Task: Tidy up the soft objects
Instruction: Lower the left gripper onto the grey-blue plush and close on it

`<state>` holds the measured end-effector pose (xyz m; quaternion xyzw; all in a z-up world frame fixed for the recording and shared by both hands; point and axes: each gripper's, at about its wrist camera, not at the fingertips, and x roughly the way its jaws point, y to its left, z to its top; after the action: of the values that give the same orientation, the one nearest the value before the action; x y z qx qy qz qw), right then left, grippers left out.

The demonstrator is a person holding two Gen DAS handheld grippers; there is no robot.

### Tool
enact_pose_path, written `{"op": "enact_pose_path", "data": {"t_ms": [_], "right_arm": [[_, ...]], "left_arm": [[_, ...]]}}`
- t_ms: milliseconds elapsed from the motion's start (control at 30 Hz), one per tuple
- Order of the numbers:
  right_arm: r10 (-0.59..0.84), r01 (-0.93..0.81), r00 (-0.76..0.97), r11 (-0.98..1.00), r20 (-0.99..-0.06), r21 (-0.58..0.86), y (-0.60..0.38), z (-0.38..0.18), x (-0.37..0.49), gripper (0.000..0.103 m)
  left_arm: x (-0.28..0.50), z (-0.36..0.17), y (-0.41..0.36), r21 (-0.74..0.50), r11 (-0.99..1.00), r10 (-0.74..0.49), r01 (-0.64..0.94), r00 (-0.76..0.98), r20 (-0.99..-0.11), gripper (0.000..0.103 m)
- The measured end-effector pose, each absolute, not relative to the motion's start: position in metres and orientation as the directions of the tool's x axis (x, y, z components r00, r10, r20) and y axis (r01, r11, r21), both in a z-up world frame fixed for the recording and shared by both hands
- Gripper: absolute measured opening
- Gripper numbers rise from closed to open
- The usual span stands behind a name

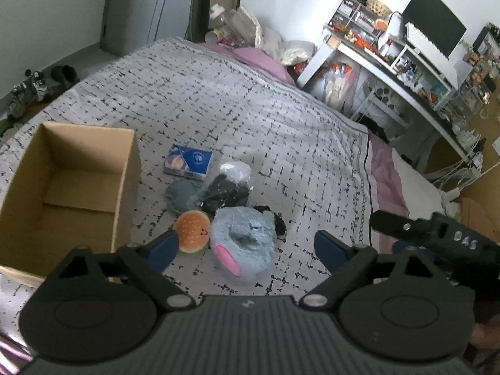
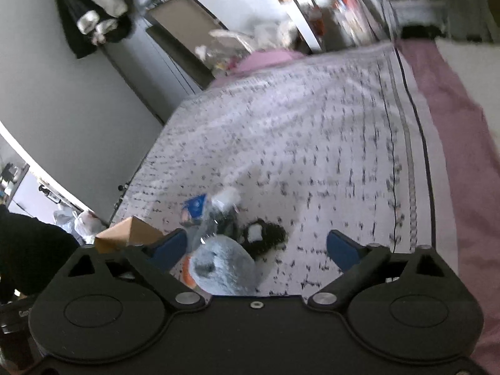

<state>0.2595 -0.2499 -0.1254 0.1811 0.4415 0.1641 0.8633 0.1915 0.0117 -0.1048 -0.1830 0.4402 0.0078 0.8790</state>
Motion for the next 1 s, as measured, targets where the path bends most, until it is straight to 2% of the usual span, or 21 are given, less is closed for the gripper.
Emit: {"op": "enact_pose_path", "data": {"t_ms": [33,133,233,400,600,667,867,1000], "right_arm": [[0.455,-0.113,0.549,0.872,-0.701,0.477,-0.252,-0.130,0.262,0.086],[0.499,-0.096,0.530,0.838,-0.685,0.536,-0.256,-0.139,0.268,0.085],[0.526,-0.075,0.505,0.816,-0.684,0.573,-0.257,-0.150,0.275,0.079],[0.560,-0.036,0.457,0.788,-0.691,0.615,-0.255,-0.169,0.289,0.062],[0.597,-0.056,0.402,0.773,-0.694,0.632,-0.242,-0.182,0.297,0.059],[0.601,-0.061,0.387,0.773,-0.699,0.631,-0.237,-0.185,0.298,0.059],[0.613,-0.051,0.369,0.764,-0.699,0.643,-0.231,-0.191,0.305,0.059],[0.613,-0.043,0.370,0.762,-0.698,0.646,-0.228,-0.195,0.306,0.059]], "left_arm": [[0.195,-0.109,0.011,-0.315,0.933,-0.149,-0.176,0.606,-0.782,0.088],[0.203,-0.117,0.010,-0.326,0.928,-0.162,-0.182,0.591,-0.790,0.079],[0.212,-0.126,0.009,-0.330,0.925,-0.167,-0.187,0.580,-0.797,0.073],[0.226,-0.137,0.007,-0.344,0.918,-0.177,-0.200,0.569,-0.803,0.062],[0.239,-0.149,0.005,-0.367,0.904,-0.185,-0.222,0.570,-0.800,0.055],[0.243,-0.157,0.008,-0.375,0.893,-0.183,-0.247,0.564,-0.806,0.050],[0.255,-0.178,0.013,-0.389,0.875,-0.189,-0.287,0.537,-0.822,0.047],[0.258,-0.189,0.013,-0.420,0.856,-0.219,-0.301,0.524,-0.823,0.034]]}}
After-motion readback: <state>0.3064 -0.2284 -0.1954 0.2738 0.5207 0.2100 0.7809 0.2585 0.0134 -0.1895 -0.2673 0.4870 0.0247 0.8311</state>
